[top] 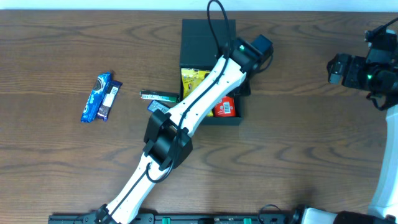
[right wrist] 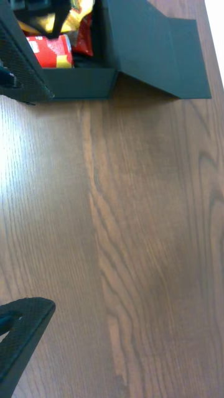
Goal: Pack container
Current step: 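Carry the Pringles can into the box beside the yellow bag, then open the left gripper and withdraw it from the box, then grasp the blue Eclipse mints box with the left gripper, then carry the Eclipse box into the black box and lower it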
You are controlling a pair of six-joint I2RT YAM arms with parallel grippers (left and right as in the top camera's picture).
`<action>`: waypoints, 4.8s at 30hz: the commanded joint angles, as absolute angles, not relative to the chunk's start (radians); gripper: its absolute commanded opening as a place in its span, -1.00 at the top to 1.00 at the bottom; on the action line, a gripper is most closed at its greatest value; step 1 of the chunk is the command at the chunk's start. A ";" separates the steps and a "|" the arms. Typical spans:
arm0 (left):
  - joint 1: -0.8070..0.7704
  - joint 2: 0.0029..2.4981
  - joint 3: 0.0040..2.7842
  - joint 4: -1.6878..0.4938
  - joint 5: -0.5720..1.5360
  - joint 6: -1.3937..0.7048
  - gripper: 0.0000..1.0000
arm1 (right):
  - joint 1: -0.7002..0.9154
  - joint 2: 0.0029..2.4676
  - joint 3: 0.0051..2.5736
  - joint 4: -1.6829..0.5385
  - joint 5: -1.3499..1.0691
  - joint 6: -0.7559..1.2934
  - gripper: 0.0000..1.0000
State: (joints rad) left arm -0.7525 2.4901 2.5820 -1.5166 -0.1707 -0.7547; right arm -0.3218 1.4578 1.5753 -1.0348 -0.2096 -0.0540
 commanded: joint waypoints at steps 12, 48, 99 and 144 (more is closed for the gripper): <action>-0.424 2.226 2.715 -1.690 -0.353 -0.765 -0.78 | -0.331 1.459 1.581 -1.036 -0.218 -0.042 -0.98; -0.300 1.663 1.220 -0.921 0.060 -1.675 -0.39 | -0.329 1.459 1.528 -1.040 -0.218 -0.042 -0.98; -0.339 1.975 1.220 -0.654 -0.026 -1.393 -0.16 | -0.329 1.459 1.528 -1.039 -0.244 -0.042 -0.99; -0.426 1.993 1.781 -0.580 0.053 -1.289 0.89 | -0.329 1.459 1.528 -1.023 -0.244 -0.042 -0.98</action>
State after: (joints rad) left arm -0.3828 1.9644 1.7657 -0.6125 0.0097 -1.2049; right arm -0.3222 1.4597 1.5349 -1.0271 -0.2356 -0.0540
